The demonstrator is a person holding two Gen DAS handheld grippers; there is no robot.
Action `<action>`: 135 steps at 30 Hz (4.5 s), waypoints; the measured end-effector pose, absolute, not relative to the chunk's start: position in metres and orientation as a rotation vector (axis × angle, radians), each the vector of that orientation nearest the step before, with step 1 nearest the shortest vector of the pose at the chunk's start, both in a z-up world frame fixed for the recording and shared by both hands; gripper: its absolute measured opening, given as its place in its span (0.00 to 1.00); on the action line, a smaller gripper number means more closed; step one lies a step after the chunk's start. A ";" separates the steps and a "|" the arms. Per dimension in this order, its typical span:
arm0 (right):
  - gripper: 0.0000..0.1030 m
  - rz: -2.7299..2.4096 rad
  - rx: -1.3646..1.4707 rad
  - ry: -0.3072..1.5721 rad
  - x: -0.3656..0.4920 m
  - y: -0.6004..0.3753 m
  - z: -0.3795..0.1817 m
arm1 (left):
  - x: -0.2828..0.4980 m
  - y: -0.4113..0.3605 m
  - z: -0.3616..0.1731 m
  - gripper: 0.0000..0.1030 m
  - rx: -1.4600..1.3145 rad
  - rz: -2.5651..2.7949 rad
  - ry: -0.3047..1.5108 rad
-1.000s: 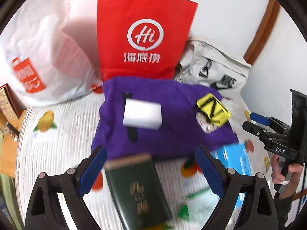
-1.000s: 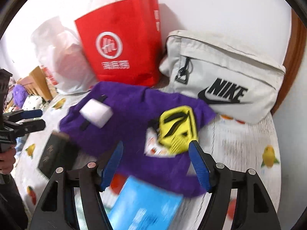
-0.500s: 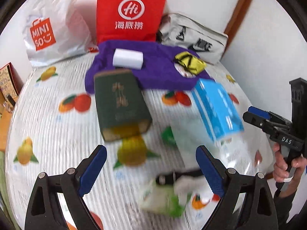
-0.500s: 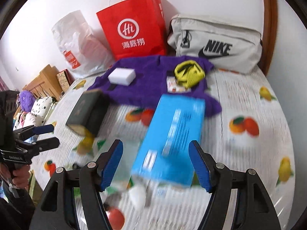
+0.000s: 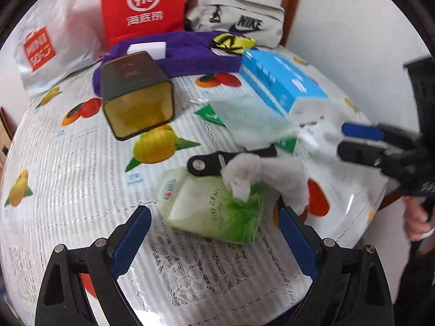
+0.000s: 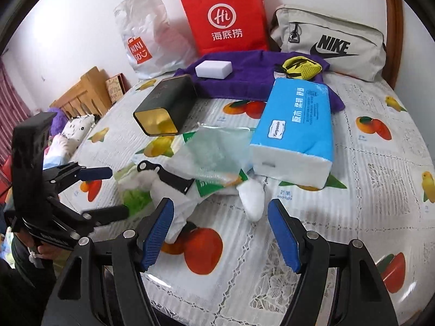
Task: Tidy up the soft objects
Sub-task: 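Move both open tools back toward the items at the bed's front, then grasp the green tea-print packet with the left tool while the right tool approaches the white cloth, then grasp the white knotted cloth with the right tool while the left tool holds the packet, then carry the packet with the left tool while the right tool carries the cloth to the towel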
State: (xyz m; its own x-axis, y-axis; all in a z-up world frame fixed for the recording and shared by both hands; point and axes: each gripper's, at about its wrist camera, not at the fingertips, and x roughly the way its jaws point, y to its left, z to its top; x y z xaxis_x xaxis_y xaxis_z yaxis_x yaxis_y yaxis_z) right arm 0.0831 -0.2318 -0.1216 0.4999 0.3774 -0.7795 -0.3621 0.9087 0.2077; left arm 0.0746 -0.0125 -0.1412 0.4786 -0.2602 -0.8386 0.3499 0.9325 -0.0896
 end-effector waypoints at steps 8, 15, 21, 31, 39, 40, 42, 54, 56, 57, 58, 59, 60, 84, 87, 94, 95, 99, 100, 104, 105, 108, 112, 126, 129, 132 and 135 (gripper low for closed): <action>0.69 0.426 0.063 0.961 0.079 -0.241 -0.130 | 0.090 -0.012 -0.164 0.81 0.117 -0.365 0.995; 0.69 0.475 0.040 0.937 0.076 -0.220 -0.129 | 0.087 0.010 -0.156 0.69 0.121 -0.296 0.970; 0.69 0.565 -0.032 0.899 0.073 -0.179 -0.121 | 0.086 0.031 -0.155 0.69 0.108 -0.238 0.967; 0.57 0.676 -0.110 0.953 0.083 -0.110 -0.143 | 0.089 0.084 -0.161 0.69 -0.018 -0.157 0.971; 0.50 0.713 -0.159 0.994 0.102 -0.068 -0.164 | 0.084 0.092 -0.163 0.67 -0.031 -0.210 0.957; 0.47 0.724 -0.144 1.005 0.106 -0.066 -0.168 | 0.084 0.095 -0.163 0.67 -0.033 -0.208 0.957; 0.32 0.720 -0.126 1.023 0.112 -0.065 -0.173 | 0.084 0.099 -0.163 0.68 -0.038 -0.221 0.954; 0.07 0.695 -0.132 0.955 0.090 -0.099 -0.145 | 0.082 0.097 -0.162 0.69 -0.047 -0.218 0.957; 0.07 0.663 -0.127 0.931 0.081 -0.116 -0.135 | 0.082 0.092 -0.162 0.69 -0.058 -0.234 0.962; 0.07 0.645 -0.115 0.914 0.075 -0.129 -0.129 | 0.082 0.088 -0.162 0.69 -0.064 -0.245 0.965; 0.07 0.618 -0.110 0.903 0.070 -0.144 -0.125 | 0.082 0.083 -0.162 0.69 -0.060 -0.251 0.966; 0.07 0.594 -0.111 0.899 0.068 -0.152 -0.123 | 0.081 0.080 -0.162 0.69 -0.054 -0.252 0.966; 0.07 0.546 -0.117 0.894 0.064 -0.168 -0.122 | 0.082 0.075 -0.163 0.69 -0.040 -0.249 0.965; 0.09 0.274 -0.034 0.965 0.080 -0.262 -0.172 | 0.096 0.047 -0.156 0.70 -0.057 -0.146 0.997; 0.09 0.280 -0.026 0.965 0.081 -0.265 -0.166 | 0.099 0.046 -0.145 0.70 -0.085 -0.147 0.988; 0.09 0.305 -0.016 0.938 0.084 -0.268 -0.141 | 0.111 0.040 -0.117 0.70 -0.112 -0.172 0.958; 0.09 0.307 -0.018 0.931 0.084 -0.268 -0.137 | 0.113 0.040 -0.114 0.70 -0.116 -0.173 0.956; 0.09 0.338 -0.008 0.891 0.088 -0.268 -0.114 | 0.122 0.040 -0.097 0.70 -0.130 -0.189 0.933; 0.09 0.346 -0.007 0.880 0.090 -0.268 -0.108 | 0.124 0.040 -0.095 0.70 -0.132 -0.191 0.931; 0.09 0.369 -0.003 0.847 0.103 -0.267 -0.089 | 0.136 0.039 -0.084 0.70 -0.146 -0.205 0.928; 0.09 0.374 -0.003 0.841 0.107 -0.267 -0.085 | 0.138 0.039 -0.082 0.70 -0.148 -0.205 0.928; 0.09 0.376 -0.006 0.828 0.123 -0.266 -0.075 | 0.149 0.039 -0.075 0.70 -0.161 -0.213 0.922; 0.09 0.383 -0.011 0.814 0.144 -0.262 -0.066 | 0.168 0.039 -0.066 0.70 -0.176 -0.215 0.914; 0.09 0.397 -0.060 0.772 0.245 -0.248 -0.038 | 0.254 0.050 -0.054 0.70 -0.262 -0.177 0.907; 0.09 0.404 -0.070 0.782 0.269 -0.247 -0.040 | 0.273 0.056 -0.055 0.70 -0.277 -0.158 0.915; 0.09 0.397 -0.084 0.807 0.292 -0.246 -0.049 | 0.288 0.061 -0.057 0.70 -0.304 -0.147 0.921; 0.09 0.403 -0.085 0.843 0.310 -0.248 -0.062 | 0.303 0.060 -0.057 0.70 -0.312 -0.156 0.916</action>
State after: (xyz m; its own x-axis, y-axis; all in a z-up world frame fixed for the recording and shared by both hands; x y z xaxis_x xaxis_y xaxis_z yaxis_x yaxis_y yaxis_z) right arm 0.3105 -0.2480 -0.0622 0.5948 0.3128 -0.7405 -0.3797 0.9213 0.0842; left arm 0.3033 0.0599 -0.0571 0.6018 -0.2638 -0.7538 0.0006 0.9440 -0.3299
